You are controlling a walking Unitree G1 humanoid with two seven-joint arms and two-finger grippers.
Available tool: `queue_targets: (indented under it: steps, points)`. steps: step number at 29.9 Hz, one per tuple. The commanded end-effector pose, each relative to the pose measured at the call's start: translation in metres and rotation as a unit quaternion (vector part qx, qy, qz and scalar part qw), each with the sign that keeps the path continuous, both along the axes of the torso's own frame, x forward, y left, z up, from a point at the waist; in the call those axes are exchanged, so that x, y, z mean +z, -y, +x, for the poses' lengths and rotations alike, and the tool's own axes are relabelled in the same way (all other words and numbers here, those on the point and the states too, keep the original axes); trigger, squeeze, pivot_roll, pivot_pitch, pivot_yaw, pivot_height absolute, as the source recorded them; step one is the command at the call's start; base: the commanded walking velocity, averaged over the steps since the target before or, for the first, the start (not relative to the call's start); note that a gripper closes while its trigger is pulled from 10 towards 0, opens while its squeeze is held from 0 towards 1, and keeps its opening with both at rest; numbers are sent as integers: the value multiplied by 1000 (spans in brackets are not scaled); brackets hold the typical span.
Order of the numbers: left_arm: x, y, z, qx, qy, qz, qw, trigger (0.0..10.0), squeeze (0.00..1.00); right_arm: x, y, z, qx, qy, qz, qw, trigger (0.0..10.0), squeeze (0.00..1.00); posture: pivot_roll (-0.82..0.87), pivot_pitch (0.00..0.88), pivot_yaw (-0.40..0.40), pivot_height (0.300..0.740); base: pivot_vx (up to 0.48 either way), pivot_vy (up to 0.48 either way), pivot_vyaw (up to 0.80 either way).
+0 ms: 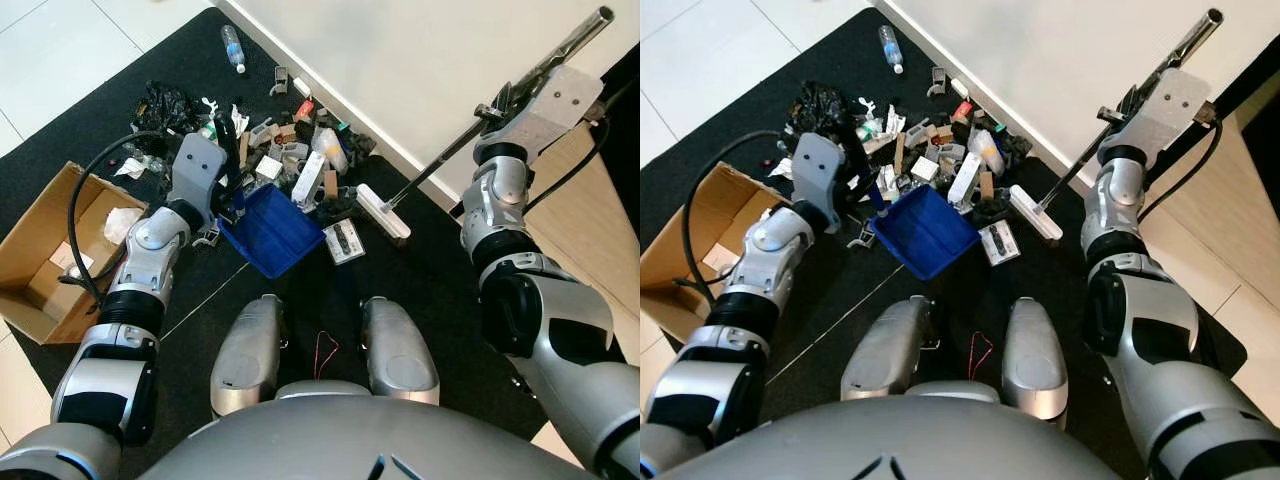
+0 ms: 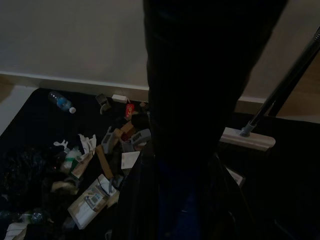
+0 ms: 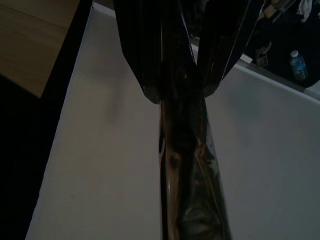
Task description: Sweep floor
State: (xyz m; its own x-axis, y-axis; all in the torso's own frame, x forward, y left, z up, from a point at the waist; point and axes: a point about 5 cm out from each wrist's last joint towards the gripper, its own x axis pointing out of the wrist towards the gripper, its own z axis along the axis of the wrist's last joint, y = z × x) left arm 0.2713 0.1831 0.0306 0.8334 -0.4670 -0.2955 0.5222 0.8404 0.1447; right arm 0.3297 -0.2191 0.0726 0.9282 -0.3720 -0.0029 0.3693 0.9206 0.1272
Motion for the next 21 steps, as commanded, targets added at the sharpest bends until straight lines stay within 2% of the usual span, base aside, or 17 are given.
queue_targets:
  steps: [1,21]
  points:
    - [2,3,2,-3,12,-1,1000,10000,0,4,-3,1,12,12,-14,1000,10000,0,86,14,22,740,0,0,0]
    - [1,2,2,-4,9,2,1000,10000,0,3,-5,1,14,10,-12,1000,10000,0,87,12,26,740,0,0,0]
